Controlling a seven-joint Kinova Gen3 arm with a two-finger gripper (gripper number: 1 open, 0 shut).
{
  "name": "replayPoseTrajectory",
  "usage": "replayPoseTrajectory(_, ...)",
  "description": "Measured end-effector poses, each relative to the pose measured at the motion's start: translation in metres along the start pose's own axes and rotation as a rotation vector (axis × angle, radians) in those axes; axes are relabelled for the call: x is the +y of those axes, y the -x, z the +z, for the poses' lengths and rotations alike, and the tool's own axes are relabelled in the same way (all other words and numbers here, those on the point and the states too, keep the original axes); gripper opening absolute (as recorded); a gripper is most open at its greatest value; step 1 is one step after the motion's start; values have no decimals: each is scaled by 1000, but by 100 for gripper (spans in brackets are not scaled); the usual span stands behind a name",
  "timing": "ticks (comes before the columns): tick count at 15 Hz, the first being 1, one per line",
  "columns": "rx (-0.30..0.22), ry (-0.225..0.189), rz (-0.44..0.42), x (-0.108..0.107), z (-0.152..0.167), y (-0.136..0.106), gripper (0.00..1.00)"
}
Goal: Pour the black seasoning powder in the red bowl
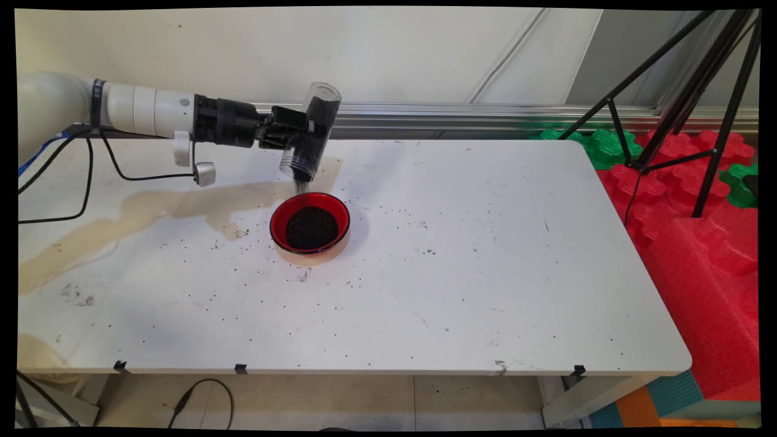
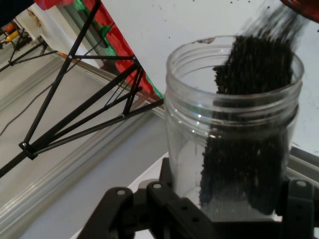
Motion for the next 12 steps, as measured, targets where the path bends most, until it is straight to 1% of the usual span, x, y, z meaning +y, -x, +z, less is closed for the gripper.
replayPoseTrajectory(12,4,-9,53,-2,-2,-1,0)
